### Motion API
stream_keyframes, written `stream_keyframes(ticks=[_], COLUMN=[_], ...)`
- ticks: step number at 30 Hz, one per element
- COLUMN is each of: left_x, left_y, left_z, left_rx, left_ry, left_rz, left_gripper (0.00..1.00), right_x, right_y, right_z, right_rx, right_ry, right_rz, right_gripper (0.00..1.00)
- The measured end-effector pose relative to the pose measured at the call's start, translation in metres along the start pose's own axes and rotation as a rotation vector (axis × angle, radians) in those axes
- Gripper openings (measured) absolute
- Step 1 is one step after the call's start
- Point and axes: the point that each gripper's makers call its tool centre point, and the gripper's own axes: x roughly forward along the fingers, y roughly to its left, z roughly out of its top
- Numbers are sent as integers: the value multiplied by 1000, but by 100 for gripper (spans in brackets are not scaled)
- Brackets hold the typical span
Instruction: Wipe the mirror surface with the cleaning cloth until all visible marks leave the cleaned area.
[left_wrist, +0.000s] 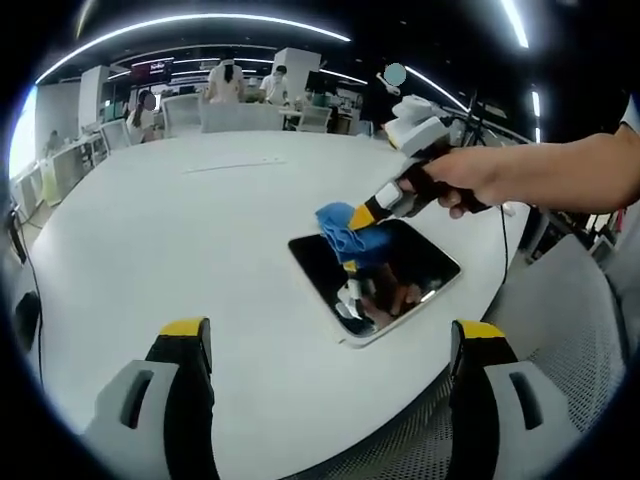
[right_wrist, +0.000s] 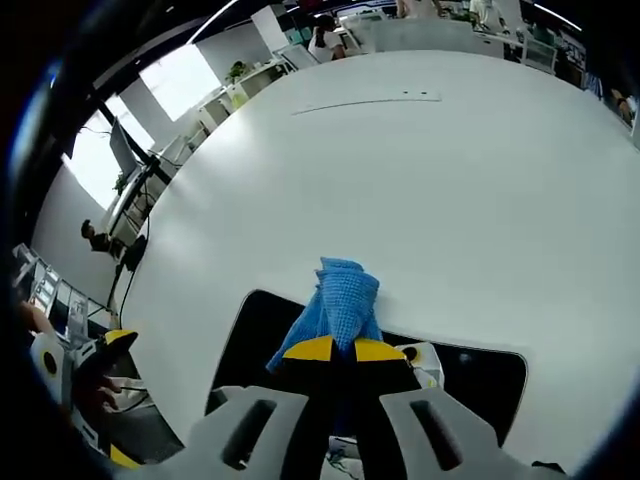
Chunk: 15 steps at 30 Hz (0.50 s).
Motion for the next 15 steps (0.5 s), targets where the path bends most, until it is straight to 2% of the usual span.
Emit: stream_keyframes(ticks=[15], left_x=[1], left_y=[0], left_z=[-2], left_rx=[1], left_ry=[10], left_rz=[-2], left_gripper=[99], right_x=[-6], right_y=[-13], right_z=[-3], right_rx=[4], right_ry=[2], right_rz=[-9], right_gripper=[0])
